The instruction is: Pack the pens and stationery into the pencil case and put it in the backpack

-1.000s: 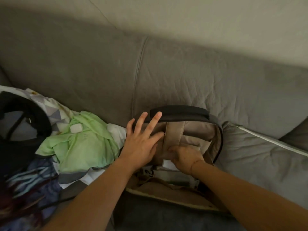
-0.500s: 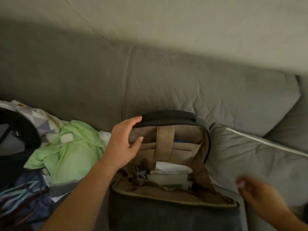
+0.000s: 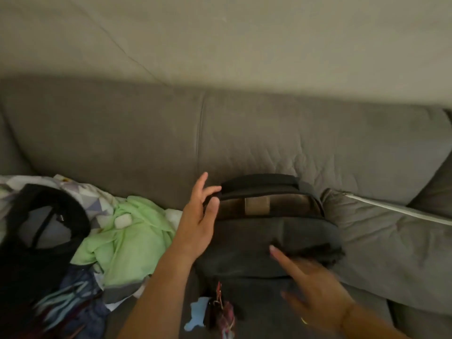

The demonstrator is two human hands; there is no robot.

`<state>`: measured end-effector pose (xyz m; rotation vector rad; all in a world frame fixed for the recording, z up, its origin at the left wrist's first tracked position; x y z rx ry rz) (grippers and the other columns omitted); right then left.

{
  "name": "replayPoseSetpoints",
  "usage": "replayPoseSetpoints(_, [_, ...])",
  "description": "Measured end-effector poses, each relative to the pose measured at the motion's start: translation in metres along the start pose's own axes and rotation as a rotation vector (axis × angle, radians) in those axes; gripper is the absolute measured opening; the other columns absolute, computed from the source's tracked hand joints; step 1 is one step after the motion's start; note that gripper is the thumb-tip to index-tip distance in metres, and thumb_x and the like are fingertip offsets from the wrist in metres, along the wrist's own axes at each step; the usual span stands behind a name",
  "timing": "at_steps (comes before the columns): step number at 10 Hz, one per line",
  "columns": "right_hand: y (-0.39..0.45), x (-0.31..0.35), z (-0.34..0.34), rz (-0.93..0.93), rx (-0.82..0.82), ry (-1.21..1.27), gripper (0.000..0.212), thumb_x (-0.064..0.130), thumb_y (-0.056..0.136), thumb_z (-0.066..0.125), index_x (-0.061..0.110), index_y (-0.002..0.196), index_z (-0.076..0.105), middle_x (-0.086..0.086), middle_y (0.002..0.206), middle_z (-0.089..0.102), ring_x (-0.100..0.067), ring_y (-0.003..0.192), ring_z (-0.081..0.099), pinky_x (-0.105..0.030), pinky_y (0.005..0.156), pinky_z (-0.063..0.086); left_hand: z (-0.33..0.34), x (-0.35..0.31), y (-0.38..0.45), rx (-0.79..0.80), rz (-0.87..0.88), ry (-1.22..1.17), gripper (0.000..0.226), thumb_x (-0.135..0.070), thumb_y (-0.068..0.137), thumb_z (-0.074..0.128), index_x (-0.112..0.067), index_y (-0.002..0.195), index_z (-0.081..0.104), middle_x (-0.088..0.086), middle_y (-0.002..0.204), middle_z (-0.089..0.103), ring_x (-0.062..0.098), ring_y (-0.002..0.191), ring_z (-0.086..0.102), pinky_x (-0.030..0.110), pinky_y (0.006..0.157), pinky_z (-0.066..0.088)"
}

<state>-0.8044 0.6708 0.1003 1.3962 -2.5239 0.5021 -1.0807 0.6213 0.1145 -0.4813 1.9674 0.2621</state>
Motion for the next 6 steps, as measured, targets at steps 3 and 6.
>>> replayPoseSetpoints(3, [0.068, -0.022, 0.045, 0.221, 0.141, -0.317, 0.105, 0.059, 0.082, 0.055, 0.046, 0.137, -0.034, 0.001, 0.146, -0.048, -0.028, 0.137, -0.035, -0.074, 0.093, -0.023, 0.045, 0.028, -0.014, 0.098, 0.126, 0.995, 0.097, -0.07, 0.079, 0.058, -0.037, 0.154, 0.007, 0.002, 0.165, -0.005, 0.034, 0.15, 0.0, 0.066, 0.115, 0.008])
replayPoseSetpoints(6, [0.0, -0.034, 0.033, 0.08, 0.027, -0.164, 0.058, 0.047, 0.098, 0.014, 0.023, 0.143, 0.041, 0.008, 0.129, 0.063, -0.01, 0.14, -0.023, -0.027, 0.115, -0.001, 0.088, 0.01, -0.102, -0.059, -0.052, 0.861, 0.104, -0.046, 0.06, 0.08, -0.029, 0.151, 0.033, 0.01, 0.164, 0.01, 0.044, 0.144, 0.021, 0.065, 0.104, 0.035])
Point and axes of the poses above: each hand's wrist, its own y-axis towards the middle knuckle, its own z-axis out of the palm, x = y × z, the point moved 2 cm from there along y, towards the middle knuckle
